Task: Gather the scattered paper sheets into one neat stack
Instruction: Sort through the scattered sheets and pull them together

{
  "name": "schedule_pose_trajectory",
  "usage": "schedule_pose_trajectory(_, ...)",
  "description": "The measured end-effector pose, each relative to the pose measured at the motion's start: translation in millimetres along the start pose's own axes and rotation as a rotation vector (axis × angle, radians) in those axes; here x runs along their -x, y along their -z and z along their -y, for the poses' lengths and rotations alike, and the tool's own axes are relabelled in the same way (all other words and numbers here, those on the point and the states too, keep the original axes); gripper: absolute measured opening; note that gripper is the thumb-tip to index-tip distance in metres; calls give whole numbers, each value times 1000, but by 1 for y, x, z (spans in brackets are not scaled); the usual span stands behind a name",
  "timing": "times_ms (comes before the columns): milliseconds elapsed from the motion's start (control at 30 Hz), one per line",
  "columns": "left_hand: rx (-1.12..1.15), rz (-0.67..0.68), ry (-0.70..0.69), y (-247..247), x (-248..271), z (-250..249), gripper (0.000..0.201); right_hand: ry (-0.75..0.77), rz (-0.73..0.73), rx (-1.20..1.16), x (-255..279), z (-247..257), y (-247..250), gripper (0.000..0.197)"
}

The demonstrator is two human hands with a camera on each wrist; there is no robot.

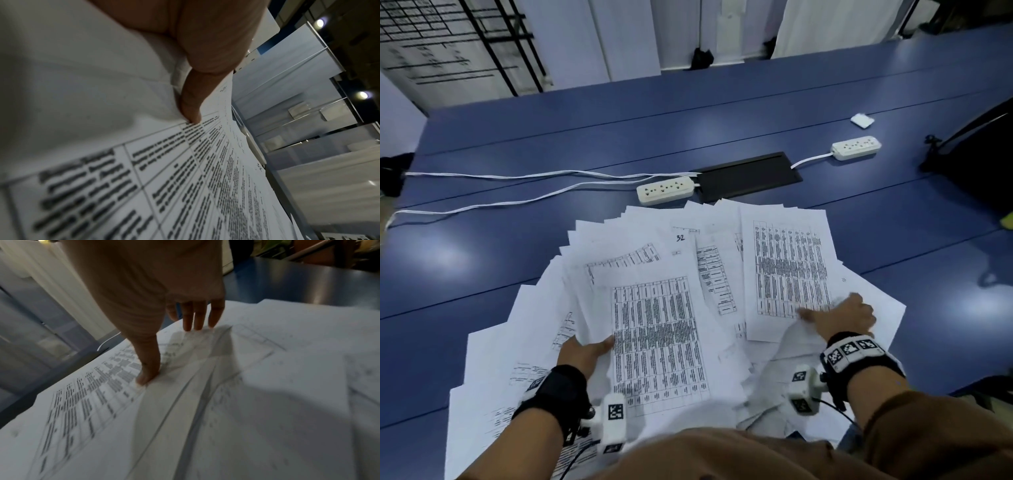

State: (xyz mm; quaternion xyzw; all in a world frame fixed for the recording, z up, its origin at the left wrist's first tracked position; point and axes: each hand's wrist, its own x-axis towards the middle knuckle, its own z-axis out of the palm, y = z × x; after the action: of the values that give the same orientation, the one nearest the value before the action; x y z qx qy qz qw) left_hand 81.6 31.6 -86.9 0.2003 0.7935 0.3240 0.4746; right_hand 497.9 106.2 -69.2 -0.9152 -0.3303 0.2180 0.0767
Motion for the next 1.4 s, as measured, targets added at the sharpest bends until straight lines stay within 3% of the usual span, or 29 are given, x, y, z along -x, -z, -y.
schedule_pose_trajectory(67,5,-13,5,5,-1,3,46,-25,43,-21,-10,-7,1,116)
schedule_pose_trajectory(133,-2,-18,2,6,-1,3,45,-47,99,-115,-15,-11,1,107)
schedule_pose_trajectory(267,21,-15,5,3,0,4,44,109,6,-236,-8,-7,5,57)
schedule_pose_trajectory(367,34,-6,10,2,1,4,39,304,-86,-675,13,13,11,16)
schedule_pose_trajectory(400,37,-5,17,2,1,5,38,348,-114,-783,21,20,13,11)
schedule_pose_trajectory(433,47,2,22,2,1,6,38,382,-118,-854,28,26,16,19)
schedule_pose_trajectory(500,69,12,36,-1,0,7,39,406,-46,-961,40,36,13,13)
schedule_pose_trajectory(600,92,37,47,-6,4,7,42,431,106,-909,57,47,-1,53)
schedule_pose_trajectory(633,114,45,41,-9,6,6,44,454,152,-816,61,47,-10,57)
schedule_pose_trajectory(833,128,89,9,-16,10,-3,95,562,457,-271,94,48,-58,22)
schedule_pose_trajectory(967,43,108,-107,-20,13,1,86,649,649,-156,98,56,-76,40)
schedule_pose_trajectory(1033,-20,118,-113,-22,13,4,74,640,636,-201,100,61,-78,43)
schedule_pose_trajectory(1067,-34,101,-110,-21,15,3,64,614,546,-244,100,63,-77,42)
schedule_pose_trajectory(1133,-46,25,-121,-15,13,2,55,508,224,-191,95,67,-70,51)
schedule_pose_trajectory(1200,-43,-51,-142,-3,9,0,50,345,90,-32,89,66,-62,69)
schedule_pose_trajectory(1300,-42,-142,-108,24,-4,5,44,228,222,-96,72,64,-70,74)
schedule_pose_trajectory(1400,-46,-190,-55,48,-13,14,43,254,312,-166,67,64,-83,58)
